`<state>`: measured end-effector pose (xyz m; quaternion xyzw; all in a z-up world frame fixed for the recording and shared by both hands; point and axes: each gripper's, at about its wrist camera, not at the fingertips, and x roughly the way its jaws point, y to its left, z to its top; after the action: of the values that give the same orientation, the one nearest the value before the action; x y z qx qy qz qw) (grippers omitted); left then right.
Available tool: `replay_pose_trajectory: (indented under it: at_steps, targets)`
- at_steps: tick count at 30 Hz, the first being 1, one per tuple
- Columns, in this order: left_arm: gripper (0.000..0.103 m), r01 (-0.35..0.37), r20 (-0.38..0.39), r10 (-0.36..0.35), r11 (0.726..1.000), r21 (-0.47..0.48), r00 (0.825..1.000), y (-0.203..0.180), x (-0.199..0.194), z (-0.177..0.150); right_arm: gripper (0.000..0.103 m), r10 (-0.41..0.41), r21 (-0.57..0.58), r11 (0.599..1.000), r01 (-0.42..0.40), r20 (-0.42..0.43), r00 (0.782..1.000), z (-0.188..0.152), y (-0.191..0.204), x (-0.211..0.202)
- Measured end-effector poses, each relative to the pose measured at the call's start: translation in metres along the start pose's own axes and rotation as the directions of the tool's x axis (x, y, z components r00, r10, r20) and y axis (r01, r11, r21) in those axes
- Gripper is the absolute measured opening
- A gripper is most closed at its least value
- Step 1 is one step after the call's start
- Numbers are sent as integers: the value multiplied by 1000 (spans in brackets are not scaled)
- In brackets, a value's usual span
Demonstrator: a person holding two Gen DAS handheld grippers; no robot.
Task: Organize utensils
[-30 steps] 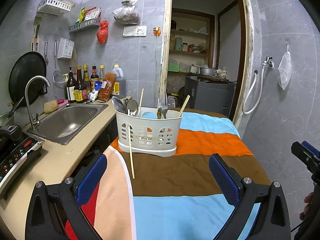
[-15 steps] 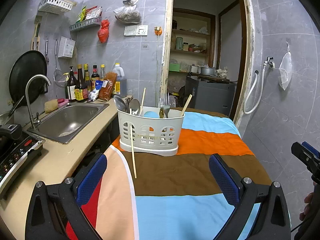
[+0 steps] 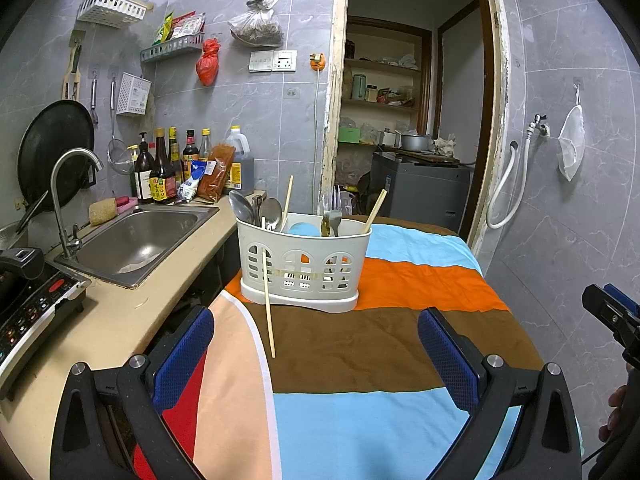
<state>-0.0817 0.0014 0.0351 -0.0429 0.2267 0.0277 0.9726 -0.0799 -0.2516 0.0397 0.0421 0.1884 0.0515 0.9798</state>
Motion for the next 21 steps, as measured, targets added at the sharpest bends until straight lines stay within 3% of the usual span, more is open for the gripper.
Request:
replay_pose_trajectory:
  at_steps: [21]
  targets:
    - [103,2,-2,-2,1000,4,1000,3,2,-3,102,0,1,1000,0,-4,1000,2,-1,1]
